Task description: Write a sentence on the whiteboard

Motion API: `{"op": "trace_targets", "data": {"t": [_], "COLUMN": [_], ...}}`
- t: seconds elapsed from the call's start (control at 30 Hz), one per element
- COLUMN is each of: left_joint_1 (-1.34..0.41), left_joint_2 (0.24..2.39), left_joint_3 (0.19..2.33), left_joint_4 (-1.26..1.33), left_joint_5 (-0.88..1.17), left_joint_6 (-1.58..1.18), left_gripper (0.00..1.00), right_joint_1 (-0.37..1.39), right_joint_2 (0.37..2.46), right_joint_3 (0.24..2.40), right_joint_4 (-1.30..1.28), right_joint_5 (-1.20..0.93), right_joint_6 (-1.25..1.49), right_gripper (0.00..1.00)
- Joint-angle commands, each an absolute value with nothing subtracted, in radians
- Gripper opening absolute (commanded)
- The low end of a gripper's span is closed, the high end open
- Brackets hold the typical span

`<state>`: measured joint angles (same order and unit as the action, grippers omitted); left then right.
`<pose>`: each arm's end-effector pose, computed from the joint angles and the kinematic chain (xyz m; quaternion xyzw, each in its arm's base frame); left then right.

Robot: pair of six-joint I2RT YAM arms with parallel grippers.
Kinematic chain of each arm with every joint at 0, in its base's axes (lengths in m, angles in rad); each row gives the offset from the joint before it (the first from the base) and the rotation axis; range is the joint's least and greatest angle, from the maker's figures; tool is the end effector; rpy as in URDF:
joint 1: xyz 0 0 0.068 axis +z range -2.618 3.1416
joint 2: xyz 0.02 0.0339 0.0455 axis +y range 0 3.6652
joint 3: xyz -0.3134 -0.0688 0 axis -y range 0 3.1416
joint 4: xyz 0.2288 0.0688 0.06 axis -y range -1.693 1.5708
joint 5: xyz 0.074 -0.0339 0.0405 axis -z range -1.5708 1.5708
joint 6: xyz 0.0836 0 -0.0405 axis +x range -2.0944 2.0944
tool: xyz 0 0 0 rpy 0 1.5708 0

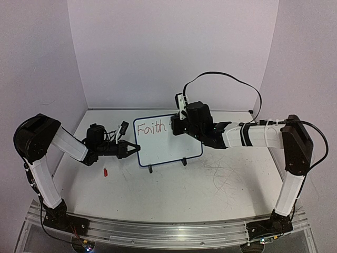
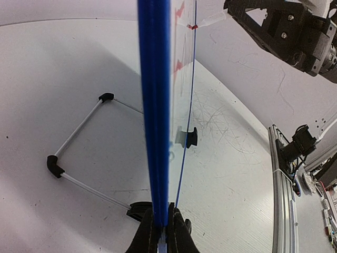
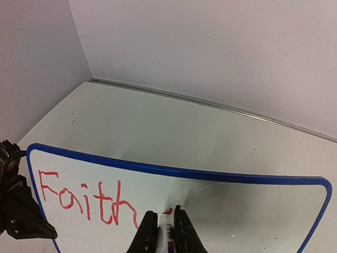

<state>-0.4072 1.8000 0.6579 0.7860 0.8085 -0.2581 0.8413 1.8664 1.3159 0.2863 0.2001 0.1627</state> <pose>0.3106 -0.1998 0.1896 0.2801 0.7362 -0.4766 0.3905 0.3378 0.3529 0.3040 -0.2057 0.7653 0.2215 0.5683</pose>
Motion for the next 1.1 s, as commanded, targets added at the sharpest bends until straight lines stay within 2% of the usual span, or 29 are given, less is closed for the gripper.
{"op": "trace_targets", "data": {"t": [0.0,1.07], "left_joint_1": [-0.400,-0.400], "left_joint_2": [1.772,1.772], "left_joint_3": [0.670,0.672], "left_joint_4": [0.773,0.763], "left_joint_5": [0.743,0.744], "left_joint_6": [-0.218,-0.213], "left_gripper": [0.00,0.00], "right_joint_1": [0.849,0.858], "right_joint_2": [1.870,1.884], "right_joint_3": [1.296,1.329], "right_joint_4": [0.287,0.335], "right_joint_5": [0.226,0.275], "right_joint_6": [0.183,0.188], "right_gripper": [0.00,0.00]}}
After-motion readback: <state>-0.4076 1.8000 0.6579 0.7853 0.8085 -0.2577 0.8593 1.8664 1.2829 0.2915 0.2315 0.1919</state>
